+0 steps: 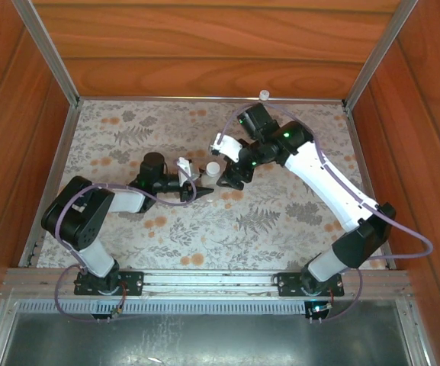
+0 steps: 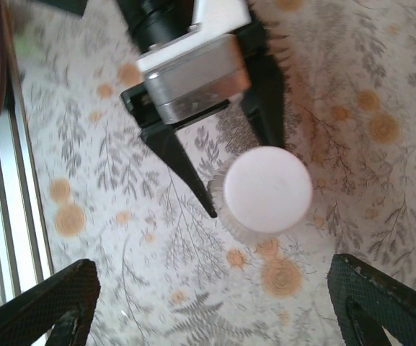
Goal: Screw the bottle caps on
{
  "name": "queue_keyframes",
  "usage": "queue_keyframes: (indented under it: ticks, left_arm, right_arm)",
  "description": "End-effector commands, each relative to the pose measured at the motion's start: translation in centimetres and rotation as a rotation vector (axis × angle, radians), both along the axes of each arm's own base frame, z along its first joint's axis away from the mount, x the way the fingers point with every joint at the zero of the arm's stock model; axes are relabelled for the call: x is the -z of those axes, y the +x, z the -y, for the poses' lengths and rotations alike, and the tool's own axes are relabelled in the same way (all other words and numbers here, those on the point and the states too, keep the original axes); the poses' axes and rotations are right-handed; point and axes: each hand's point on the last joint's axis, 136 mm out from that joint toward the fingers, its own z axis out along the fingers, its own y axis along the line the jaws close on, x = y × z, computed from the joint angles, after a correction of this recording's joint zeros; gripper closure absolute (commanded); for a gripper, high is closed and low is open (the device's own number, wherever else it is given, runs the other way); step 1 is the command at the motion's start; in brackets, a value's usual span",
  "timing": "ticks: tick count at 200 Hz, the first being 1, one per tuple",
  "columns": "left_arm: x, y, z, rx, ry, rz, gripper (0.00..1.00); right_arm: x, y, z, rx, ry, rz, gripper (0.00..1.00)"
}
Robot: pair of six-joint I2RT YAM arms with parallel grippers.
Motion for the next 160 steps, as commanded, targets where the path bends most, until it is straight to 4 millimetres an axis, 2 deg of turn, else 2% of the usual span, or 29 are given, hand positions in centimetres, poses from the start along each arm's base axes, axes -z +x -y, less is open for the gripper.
queue_keyframes:
  ticks: [1,15,20,37,93,120,160]
  left_arm:
    - [-0.5,-1.6,0.4,0.062,-0.005,0.063,0.41]
    - [-0.6,-1.9,0.5,0.071,-0.004,0.067,0.41]
    - [-0.6,-1.9,0.5,0.073,-0.004,0.069,0.41]
    - [-0.7,-2.1,0.6,0.078,-0.006,0.070,0.41]
    - [-1.1,-2.4,0.6,0.085,-0.009,0.073,0.41]
    - [-1.3,-2.4,0.6,0.086,-0.013,0.070,0.41]
    - [-1.7,-2.4,0.5,0.080,-0.017,0.072,0.41]
  right_arm:
    - [0.4,-1.0,0.5,-0.199,-0.104,0.058,0.13]
    - [-0.1,-0.9,0.1,-0.214,-0.103,0.059,0.18]
    - [0.8,-0.5,-0.4,-0.217,-0.117,0.034,0.20]
    - [1.0,-0.3,-1.0,-0.222,-0.117,0.021,0.24]
    - [2.1,-0.6,-1.7,-0.223,-0.135,-0.018,0.31]
    - [2.8,-0.1,-2.1,-0.207,-0.154,-0.019,0.40]
    - [3.4,0.2,-2.1,-0.202,-0.188,-0.002,0.46]
